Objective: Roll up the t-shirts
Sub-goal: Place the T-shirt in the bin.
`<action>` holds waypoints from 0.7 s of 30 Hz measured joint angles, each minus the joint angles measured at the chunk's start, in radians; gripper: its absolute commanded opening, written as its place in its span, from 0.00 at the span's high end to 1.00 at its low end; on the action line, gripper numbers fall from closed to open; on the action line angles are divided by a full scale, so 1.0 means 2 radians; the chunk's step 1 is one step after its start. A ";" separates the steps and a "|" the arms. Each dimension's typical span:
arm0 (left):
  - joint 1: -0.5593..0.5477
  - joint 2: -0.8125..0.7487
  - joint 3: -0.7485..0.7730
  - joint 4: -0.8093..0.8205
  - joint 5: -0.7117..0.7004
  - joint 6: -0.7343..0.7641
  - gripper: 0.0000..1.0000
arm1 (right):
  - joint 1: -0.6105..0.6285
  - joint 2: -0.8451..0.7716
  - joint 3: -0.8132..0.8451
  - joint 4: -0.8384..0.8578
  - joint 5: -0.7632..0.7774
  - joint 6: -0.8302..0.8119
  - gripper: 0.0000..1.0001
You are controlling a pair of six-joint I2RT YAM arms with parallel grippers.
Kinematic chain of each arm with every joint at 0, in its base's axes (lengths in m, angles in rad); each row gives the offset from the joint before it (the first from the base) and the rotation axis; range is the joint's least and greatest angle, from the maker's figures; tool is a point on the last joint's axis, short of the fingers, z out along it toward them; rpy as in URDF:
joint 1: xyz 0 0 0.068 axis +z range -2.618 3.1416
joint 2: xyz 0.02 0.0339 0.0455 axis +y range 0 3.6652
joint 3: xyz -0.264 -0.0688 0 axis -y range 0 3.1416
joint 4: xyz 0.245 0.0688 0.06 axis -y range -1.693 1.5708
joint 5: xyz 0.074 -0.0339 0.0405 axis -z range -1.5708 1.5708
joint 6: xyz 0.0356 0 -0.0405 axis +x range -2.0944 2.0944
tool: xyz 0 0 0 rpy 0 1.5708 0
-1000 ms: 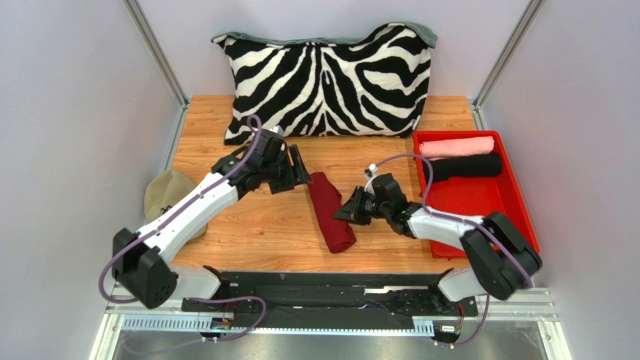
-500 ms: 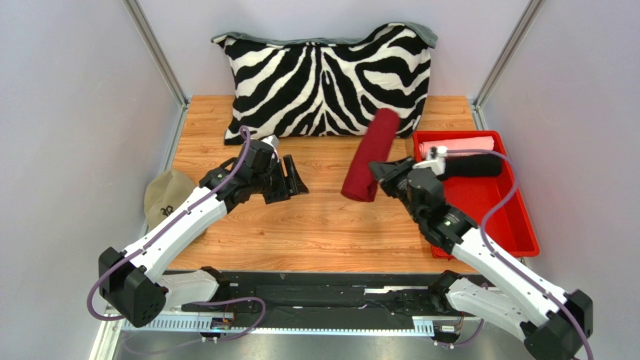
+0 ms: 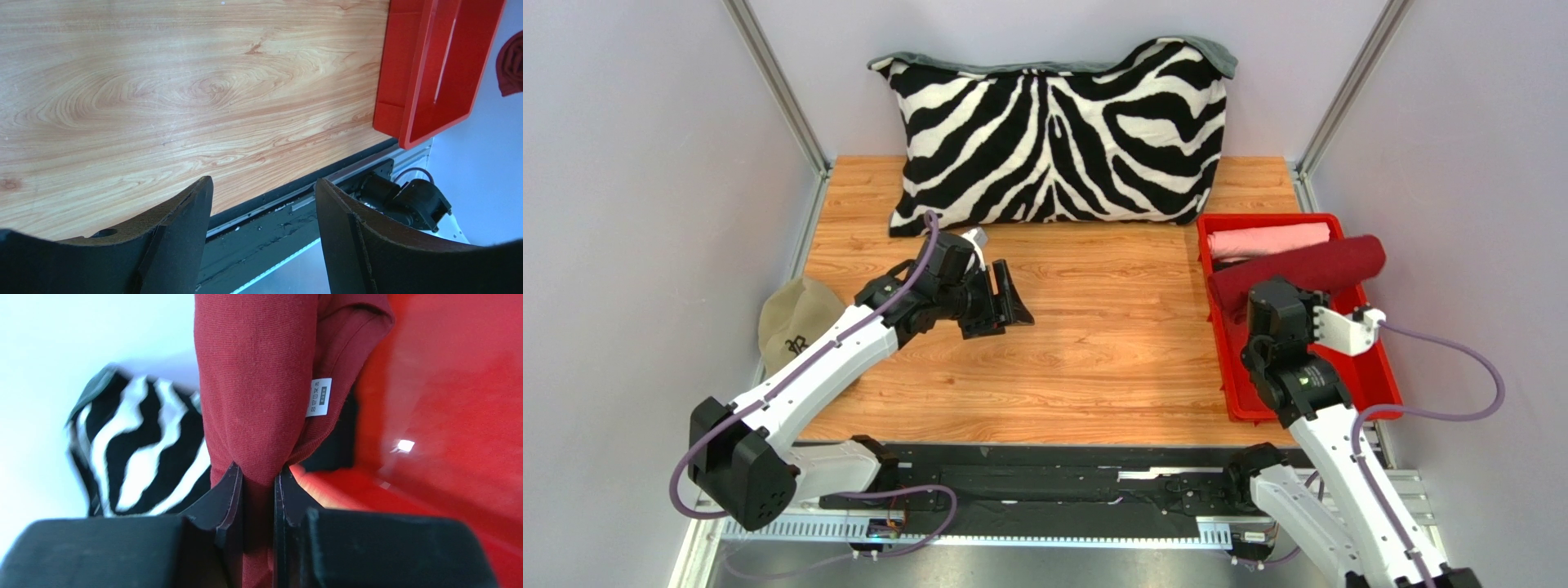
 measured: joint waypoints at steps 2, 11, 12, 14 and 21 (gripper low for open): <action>0.000 0.002 -0.004 0.002 0.002 0.000 0.29 | -0.043 -0.006 -0.025 0.006 -0.018 0.008 1.00; 0.000 0.011 -0.007 0.014 0.013 0.000 0.29 | -0.174 0.007 -0.148 0.088 -0.118 0.017 1.00; 0.000 0.011 -0.007 0.016 0.013 0.000 0.29 | -0.183 0.015 -0.154 0.102 -0.126 0.016 1.00; 0.000 0.013 -0.007 0.018 0.013 0.000 0.29 | -0.202 0.039 -0.173 0.147 -0.147 0.016 1.00; 0.000 0.022 -0.008 0.027 0.015 0.000 0.29 | -0.240 0.124 -0.216 0.286 -0.206 0.012 1.00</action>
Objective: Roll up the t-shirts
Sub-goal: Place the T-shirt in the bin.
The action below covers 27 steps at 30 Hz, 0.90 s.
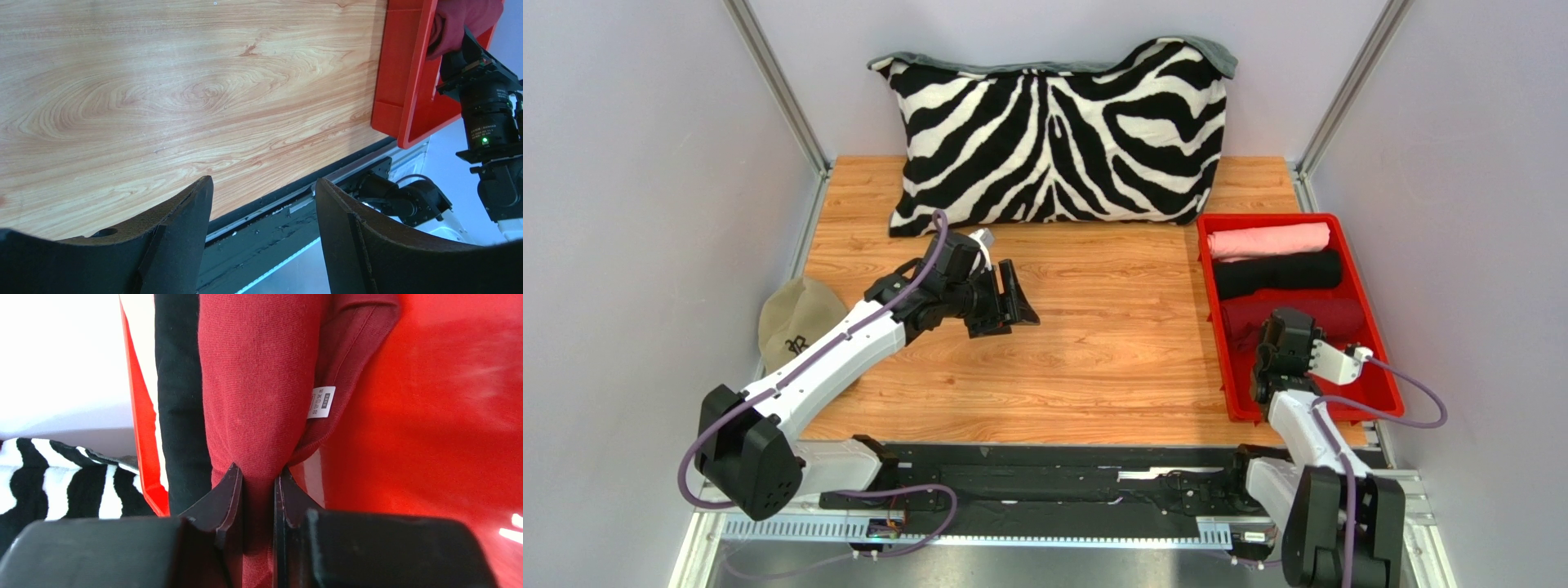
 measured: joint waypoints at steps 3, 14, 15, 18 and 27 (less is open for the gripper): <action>0.000 0.004 0.000 0.005 0.002 0.000 0.29 | -0.022 0.044 -0.001 0.056 -0.035 -0.009 1.00; 0.000 0.023 0.000 0.020 0.011 -0.001 0.29 | -0.059 0.159 -0.007 0.243 -0.126 -0.058 1.00; 0.000 0.024 0.000 0.020 0.012 -0.001 0.29 | -0.062 0.165 -0.009 0.253 -0.131 -0.060 1.00; 0.000 0.025 0.000 0.021 0.013 -0.001 0.29 | -0.074 0.189 -0.015 0.289 -0.153 -0.066 1.00; 0.000 0.025 0.000 0.023 0.014 -0.001 0.29 | -0.107 0.253 -0.029 0.394 -0.217 -0.067 0.50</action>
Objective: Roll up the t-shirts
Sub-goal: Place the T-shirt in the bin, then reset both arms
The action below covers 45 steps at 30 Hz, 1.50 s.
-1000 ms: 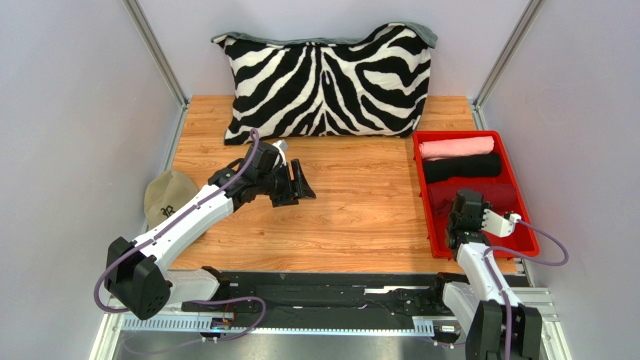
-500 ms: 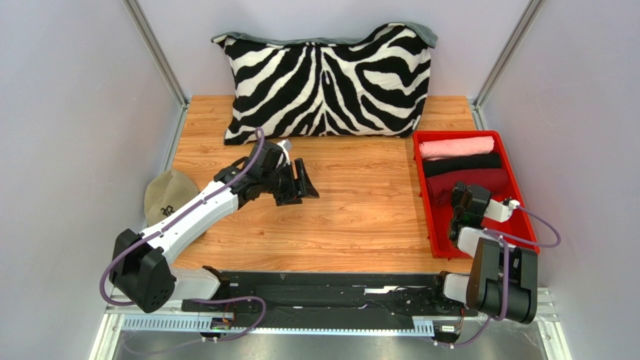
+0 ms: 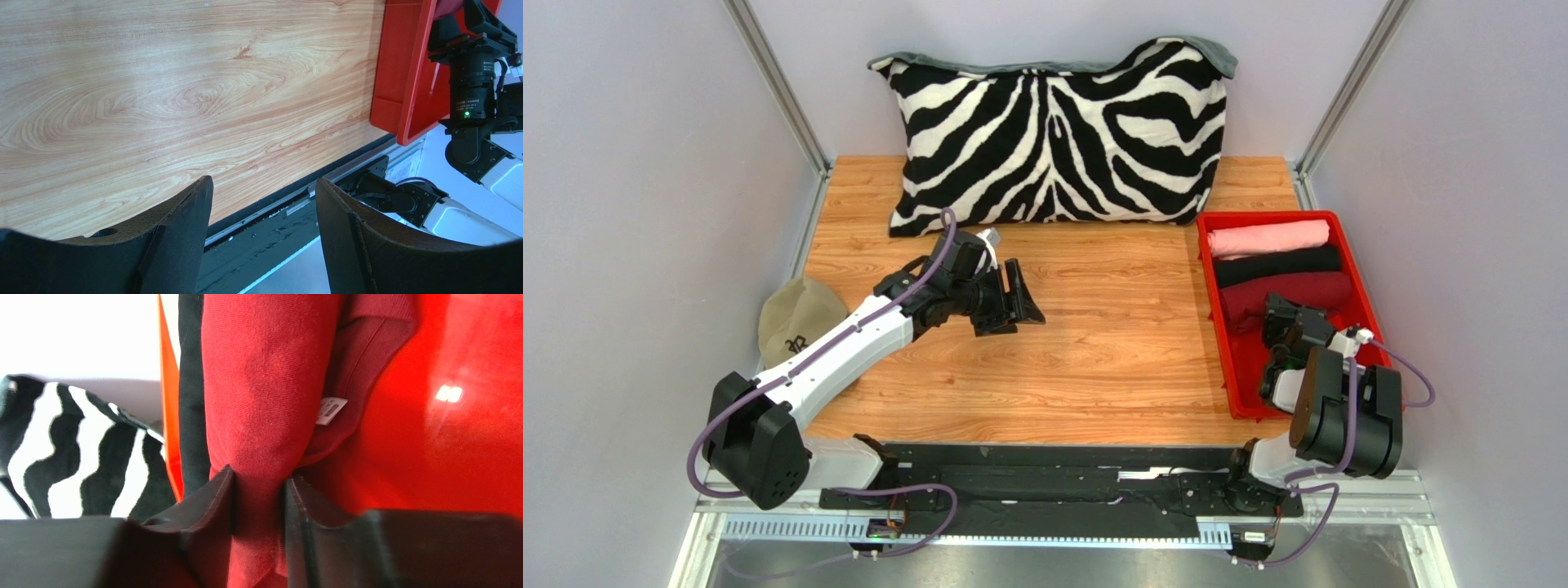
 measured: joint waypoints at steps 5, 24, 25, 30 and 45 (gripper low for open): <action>0.000 0.000 0.000 0.000 0.000 -0.001 0.29 | -0.004 -0.016 -0.003 -0.003 -0.024 -0.002 0.20; 0.002 0.000 -0.002 0.025 0.007 -0.004 0.29 | -0.004 -0.145 0.123 -0.420 -0.027 -0.085 0.38; 0.002 0.000 -0.002 0.025 0.008 -0.004 0.29 | -0.004 -0.139 0.123 -0.431 -0.031 -0.088 0.45; 0.004 0.000 -0.005 0.027 0.010 -0.005 0.29 | -0.004 -0.131 0.123 -0.453 -0.037 -0.103 0.63; 0.018 0.000 -0.014 0.031 0.016 -0.005 0.30 | -0.011 0.020 0.128 -0.274 -0.110 -0.083 0.97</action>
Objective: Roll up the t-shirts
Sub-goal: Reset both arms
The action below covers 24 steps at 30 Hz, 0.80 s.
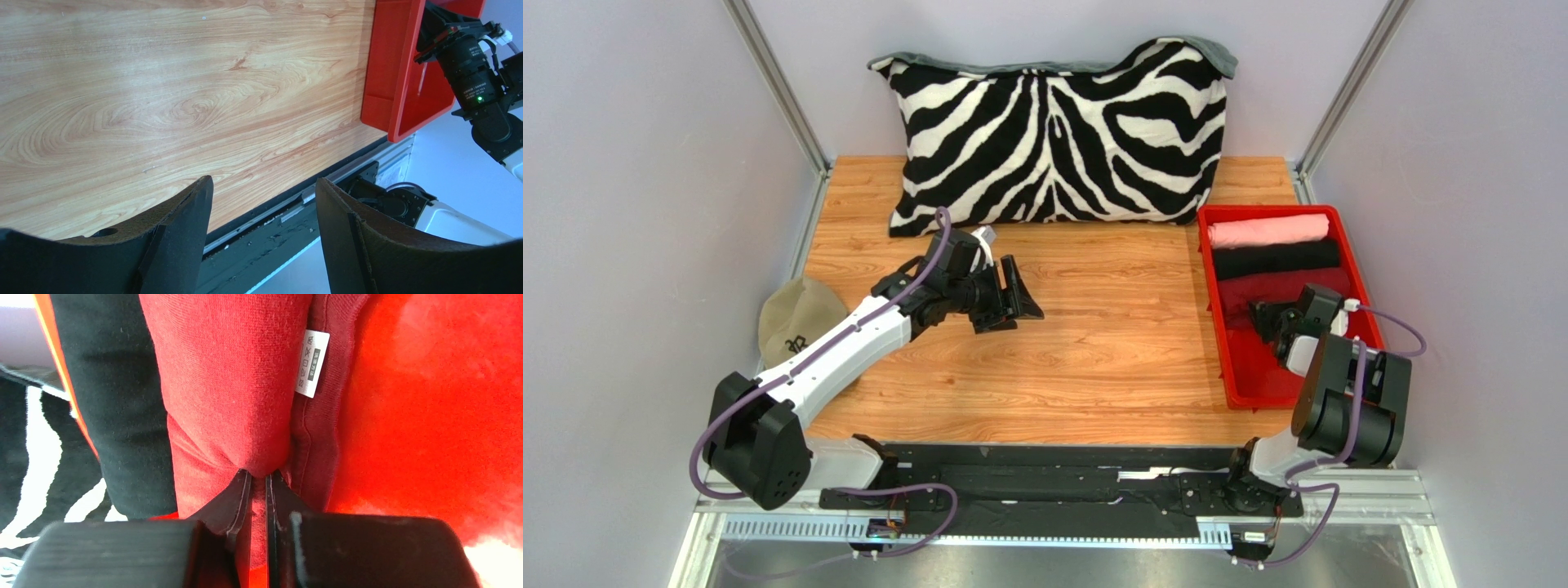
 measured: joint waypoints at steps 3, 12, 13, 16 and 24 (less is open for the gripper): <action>0.001 0.000 -0.006 0.001 0.003 0.000 0.30 | -0.001 0.014 0.000 0.027 -0.009 0.004 0.91; 0.004 0.000 -0.010 0.003 0.007 0.001 0.27 | -0.002 -0.064 0.003 -0.077 0.008 -0.033 0.43; 0.004 0.000 -0.010 0.003 0.007 0.002 0.25 | -0.002 -0.080 0.009 -0.101 0.013 -0.041 0.37; 0.007 0.000 -0.010 0.002 0.007 0.006 0.01 | -0.002 -0.126 0.036 -0.185 0.029 -0.073 0.10; 0.010 -0.013 -0.009 -0.009 0.002 0.019 0.01 | 0.063 -0.258 0.105 -0.338 0.081 -0.170 0.00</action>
